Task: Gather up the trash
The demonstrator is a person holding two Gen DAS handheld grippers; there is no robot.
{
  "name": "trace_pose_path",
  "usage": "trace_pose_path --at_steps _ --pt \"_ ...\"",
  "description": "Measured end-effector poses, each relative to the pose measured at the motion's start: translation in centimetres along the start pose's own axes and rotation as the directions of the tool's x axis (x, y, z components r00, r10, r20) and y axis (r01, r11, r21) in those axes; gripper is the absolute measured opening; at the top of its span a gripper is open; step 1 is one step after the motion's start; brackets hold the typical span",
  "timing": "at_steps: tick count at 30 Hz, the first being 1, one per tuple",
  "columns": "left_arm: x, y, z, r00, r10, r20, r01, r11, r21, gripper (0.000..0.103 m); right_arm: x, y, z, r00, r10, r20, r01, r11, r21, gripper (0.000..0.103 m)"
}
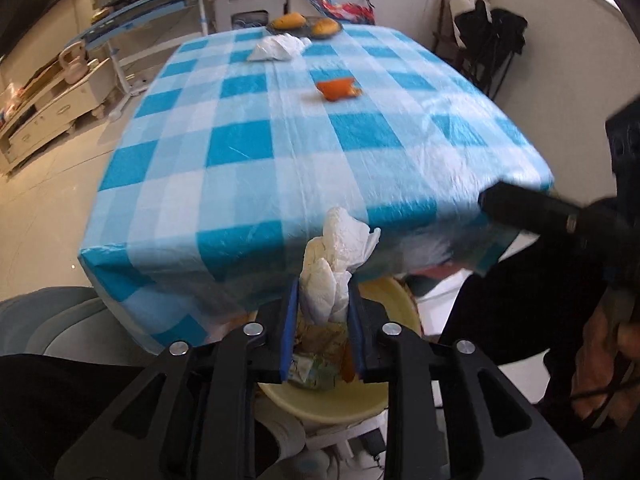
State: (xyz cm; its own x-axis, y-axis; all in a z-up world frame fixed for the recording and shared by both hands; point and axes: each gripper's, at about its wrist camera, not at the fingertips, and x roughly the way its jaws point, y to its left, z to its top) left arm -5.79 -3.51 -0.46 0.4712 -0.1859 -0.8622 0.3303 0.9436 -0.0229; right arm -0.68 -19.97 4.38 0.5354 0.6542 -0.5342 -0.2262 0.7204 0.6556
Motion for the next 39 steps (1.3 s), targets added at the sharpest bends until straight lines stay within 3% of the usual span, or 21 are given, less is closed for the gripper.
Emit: trace_pose_path --at_steps 1,3,6,17,27,39 --pt "0.1 -0.7 -0.2 1.0 0.016 -0.004 -0.016 0.999 0.04 0.037 -0.2 -0.3 0.0 1.0 -0.006 0.014 0.006 1.0 0.012 0.055" --pt "-0.6 -1.5 -0.2 0.998 0.055 0.043 -0.058 0.995 0.078 0.063 -0.6 -0.6 0.2 0.999 -0.022 0.035 0.021 0.999 0.024 0.056" --pt "-2.3 -1.4 -0.1 0.986 0.087 0.145 -0.098 0.993 0.067 0.08 -0.8 -0.7 0.2 0.997 -0.045 0.055 0.043 0.999 0.029 0.06" --pt "-5.0 1.9 1.2 0.935 0.195 0.296 -0.163 0.978 -0.13 0.089 -0.2 -0.6 0.2 0.994 -0.094 0.051 0.094 0.996 -0.007 0.064" --pt "-5.1 4.5 1.2 0.934 0.214 0.286 -0.139 0.955 -0.26 0.09 0.0 -0.8 0.0 0.994 -0.104 0.046 0.104 0.995 -0.008 0.066" --pt "-5.1 4.9 1.2 0.931 0.218 0.292 -0.131 0.947 -0.292 0.091 0.3 -0.4 -0.2 0.992 -0.118 0.038 0.119 0.993 -0.027 0.068"
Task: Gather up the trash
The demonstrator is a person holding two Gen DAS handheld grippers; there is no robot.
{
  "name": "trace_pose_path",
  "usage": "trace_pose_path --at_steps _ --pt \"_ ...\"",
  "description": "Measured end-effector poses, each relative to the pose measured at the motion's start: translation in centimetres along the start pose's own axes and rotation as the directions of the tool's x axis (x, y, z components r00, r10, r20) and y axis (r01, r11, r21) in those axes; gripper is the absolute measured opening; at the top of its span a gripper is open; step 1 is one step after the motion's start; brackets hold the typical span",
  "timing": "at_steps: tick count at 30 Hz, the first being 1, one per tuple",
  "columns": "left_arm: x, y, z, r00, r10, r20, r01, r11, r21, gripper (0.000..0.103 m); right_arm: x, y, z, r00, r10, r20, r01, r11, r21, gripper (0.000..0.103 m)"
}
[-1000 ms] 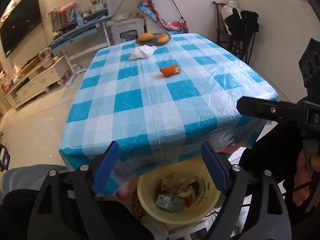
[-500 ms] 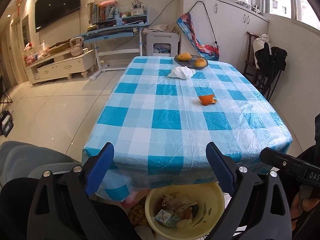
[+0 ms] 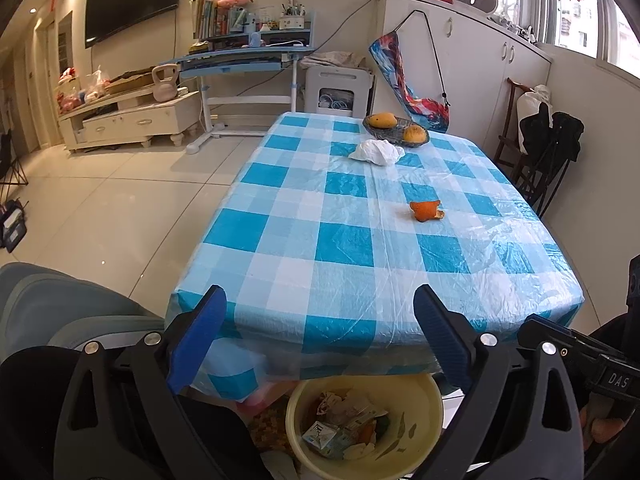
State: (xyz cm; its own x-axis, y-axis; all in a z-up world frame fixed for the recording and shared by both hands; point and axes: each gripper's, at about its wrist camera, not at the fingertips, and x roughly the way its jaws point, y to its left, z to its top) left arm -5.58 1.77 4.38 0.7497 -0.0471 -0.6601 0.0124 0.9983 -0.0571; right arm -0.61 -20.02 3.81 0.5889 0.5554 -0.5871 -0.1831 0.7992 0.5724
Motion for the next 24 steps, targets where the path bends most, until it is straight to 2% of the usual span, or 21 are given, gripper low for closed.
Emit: trace_pose_path --at_steps 18,24 --pt "-0.06 0.12 0.08 1.0 -0.004 0.005 0.004 1.0 -0.014 0.092 0.36 0.4 0.04 1.0 -0.013 -0.009 0.013 1.0 -0.023 0.071" --pt "-0.16 0.11 0.4 1.0 -0.028 0.002 0.028 0.999 -0.031 0.092 0.91 1.05 0.2 0.999 -0.027 -0.023 0.026 0.998 -0.056 0.071"
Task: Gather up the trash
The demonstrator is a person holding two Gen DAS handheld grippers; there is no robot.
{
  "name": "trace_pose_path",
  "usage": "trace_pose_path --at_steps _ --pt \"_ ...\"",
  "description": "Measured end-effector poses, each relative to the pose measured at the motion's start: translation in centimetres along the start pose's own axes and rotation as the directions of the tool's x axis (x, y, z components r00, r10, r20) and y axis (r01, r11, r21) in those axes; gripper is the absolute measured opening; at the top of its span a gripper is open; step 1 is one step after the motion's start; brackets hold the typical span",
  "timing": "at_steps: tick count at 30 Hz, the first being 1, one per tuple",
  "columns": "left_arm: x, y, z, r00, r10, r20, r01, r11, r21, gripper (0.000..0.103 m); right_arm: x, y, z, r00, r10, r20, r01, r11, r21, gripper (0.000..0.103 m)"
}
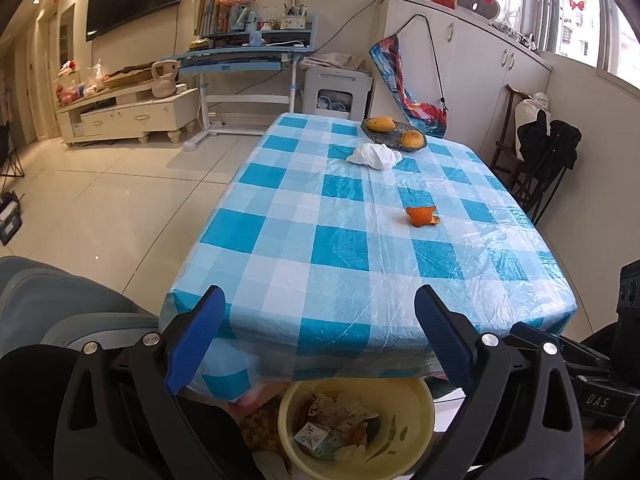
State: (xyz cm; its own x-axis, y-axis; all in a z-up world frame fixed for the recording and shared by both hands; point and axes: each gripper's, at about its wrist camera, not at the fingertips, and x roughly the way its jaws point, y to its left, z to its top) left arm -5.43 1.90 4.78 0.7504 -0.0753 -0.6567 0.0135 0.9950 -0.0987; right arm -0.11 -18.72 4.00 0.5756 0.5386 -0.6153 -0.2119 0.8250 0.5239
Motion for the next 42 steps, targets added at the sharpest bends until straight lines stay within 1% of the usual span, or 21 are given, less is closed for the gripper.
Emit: trace_pose_path --at_steps 3,7,12,18,20,26,29,33,36,37,42 --pt "0.3 -0.1 1.3 0.999 -0.041 -0.006 0.041 0.999 -0.008 0.092 0.6 0.7 0.9 1.0 -0.008 -0.009 0.008 0.999 -0.043 0.071" --pt "0.8 -0.3 3.4 0.999 -0.053 0.012 0.053 0.999 0.005 0.092 1.5 1.3 2.2 1.0 -0.028 -0.009 0.027 0.995 -0.094 0.071" --pt "2.7 -0.8 6.6 0.998 -0.059 0.022 0.058 0.998 0.03 0.092 3.3 1.2 4.6 0.998 -0.062 -0.02 0.059 0.989 -0.136 0.071" --pt "6.5 -1.7 9.9 0.998 -0.065 0.015 0.064 0.994 0.086 0.092 5.7 0.9 7.3 0.994 -0.103 -0.035 0.094 0.977 -0.19 0.071" --pt "8.1 -1.9 11.1 0.997 -0.08 0.004 0.079 0.992 0.094 0.092 6.5 0.7 8.1 0.993 -0.115 -0.038 0.106 0.974 -0.201 0.071" --pt "13.3 -2.9 13.9 0.998 -0.066 -0.023 0.069 0.99 0.122 0.092 8.4 -0.1 10.4 0.989 -0.146 -0.04 0.134 0.969 -0.209 0.07" --pt "16.0 -3.5 14.9 0.997 -0.069 -0.043 0.074 0.988 0.136 0.092 9.4 -0.3 11.2 0.987 -0.155 -0.051 0.14 0.965 -0.219 0.066" --pt "19.6 -4.7 16.2 0.994 -0.079 -0.069 0.089 0.983 0.158 0.092 10.2 -0.8 11.8 0.986 -0.152 -0.062 0.135 0.966 -0.22 0.064" --pt "21.7 -5.4 16.7 0.993 -0.082 -0.081 0.095 0.981 0.17 0.092 10.9 -0.9 12.1 0.984 -0.161 -0.078 0.14 0.963 -0.229 0.059" --pt "22.5 -5.7 16.9 0.992 -0.086 -0.087 0.1 0.979 0.177 0.092 11.1 -1.0 12.1 0.982 -0.166 -0.086 0.142 0.962 -0.235 0.055" --pt "25.7 -7.6 17.4 0.99 -0.084 -0.113 0.109 0.966 0.236 0.092 11.9 -1.0 12.3 0.974 -0.2 -0.108 0.164 0.947 -0.276 0.046"
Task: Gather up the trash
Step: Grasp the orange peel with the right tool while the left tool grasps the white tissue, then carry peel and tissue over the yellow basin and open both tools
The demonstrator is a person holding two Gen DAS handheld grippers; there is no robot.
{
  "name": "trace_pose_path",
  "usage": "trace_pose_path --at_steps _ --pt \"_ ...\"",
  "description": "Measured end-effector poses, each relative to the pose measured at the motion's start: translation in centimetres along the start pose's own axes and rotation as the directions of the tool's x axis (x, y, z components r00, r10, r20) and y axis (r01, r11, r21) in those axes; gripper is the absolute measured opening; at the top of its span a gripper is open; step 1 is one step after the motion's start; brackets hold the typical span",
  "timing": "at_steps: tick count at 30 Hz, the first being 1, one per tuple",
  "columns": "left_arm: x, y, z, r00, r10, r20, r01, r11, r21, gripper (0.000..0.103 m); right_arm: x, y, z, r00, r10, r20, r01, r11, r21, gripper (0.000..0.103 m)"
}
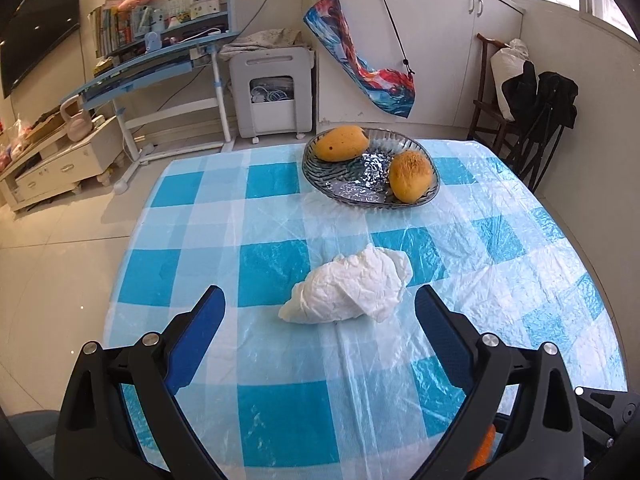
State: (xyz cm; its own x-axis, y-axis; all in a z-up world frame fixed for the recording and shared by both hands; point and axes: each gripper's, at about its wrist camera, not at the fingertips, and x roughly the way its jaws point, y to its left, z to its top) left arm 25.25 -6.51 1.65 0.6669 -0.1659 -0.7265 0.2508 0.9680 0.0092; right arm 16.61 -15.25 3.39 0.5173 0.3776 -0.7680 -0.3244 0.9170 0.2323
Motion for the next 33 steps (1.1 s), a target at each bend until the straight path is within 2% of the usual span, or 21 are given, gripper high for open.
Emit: trace_pose_path --at_steps 4,5,7,8,10,11,12,14,20,26,33 --pt "2.4 -1.2 0.4 0.999 -0.005 -0.035 0.006 0.999 0.046 0.092 0.1 0.2 0.0 1.0 -0.015 -0.008 0.015 0.999 -0.047 0.043" --pt "2.9 -1.4 0.5 0.999 -0.012 -0.046 0.015 0.998 0.054 0.088 0.1 0.3 0.0 1.0 -0.016 -0.009 0.015 0.998 -0.058 0.043" --pt "3.9 -2.0 0.5 0.996 -0.03 -0.086 0.036 0.997 0.071 0.073 0.2 0.2 0.0 1.0 -0.003 -0.009 0.003 0.998 -0.06 0.042" --pt "4.5 -2.3 0.4 0.992 -0.044 -0.115 0.053 0.996 0.077 0.058 0.1 0.1 0.0 1.0 0.004 -0.009 -0.005 0.998 -0.058 0.041" --pt "4.6 -2.8 0.1 0.993 -0.056 -0.108 0.066 0.994 0.092 0.045 0.1 -0.2 0.1 1.0 0.021 -0.011 -0.021 0.999 -0.05 0.04" --pt "4.5 -3.0 0.2 0.991 -0.075 -0.111 0.086 0.992 0.094 0.027 0.0 -0.4 0.1 0.999 0.031 -0.01 -0.031 0.999 -0.041 0.039" --pt "4.4 -3.1 0.3 0.99 -0.076 -0.119 0.088 0.991 0.099 0.019 0.0 -0.5 0.1 0.999 0.041 -0.008 -0.041 0.999 -0.03 0.039" --pt "4.0 -3.1 0.1 0.988 -0.091 -0.126 0.103 0.991 0.091 0.016 -0.2 -0.9 0.1 0.998 0.057 -0.001 -0.057 0.998 -0.01 0.038" --pt "1.2 -2.8 -1.3 0.991 -0.078 -0.107 0.088 0.992 0.095 0.015 -2.0 -0.5 -0.2 0.993 0.112 0.035 -0.113 0.993 0.026 0.038" --pt "-4.6 -2.1 -3.5 0.995 -0.073 -0.071 0.077 0.996 0.054 0.015 -4.5 0.7 -1.1 0.981 0.184 0.066 -0.187 0.982 0.041 0.038" --pt "-11.1 -1.4 -8.5 0.996 -0.064 -0.066 0.065 0.998 0.007 0.015 -7.9 2.5 -5.1 0.957 0.272 0.102 -0.278 0.96 0.041 0.038"
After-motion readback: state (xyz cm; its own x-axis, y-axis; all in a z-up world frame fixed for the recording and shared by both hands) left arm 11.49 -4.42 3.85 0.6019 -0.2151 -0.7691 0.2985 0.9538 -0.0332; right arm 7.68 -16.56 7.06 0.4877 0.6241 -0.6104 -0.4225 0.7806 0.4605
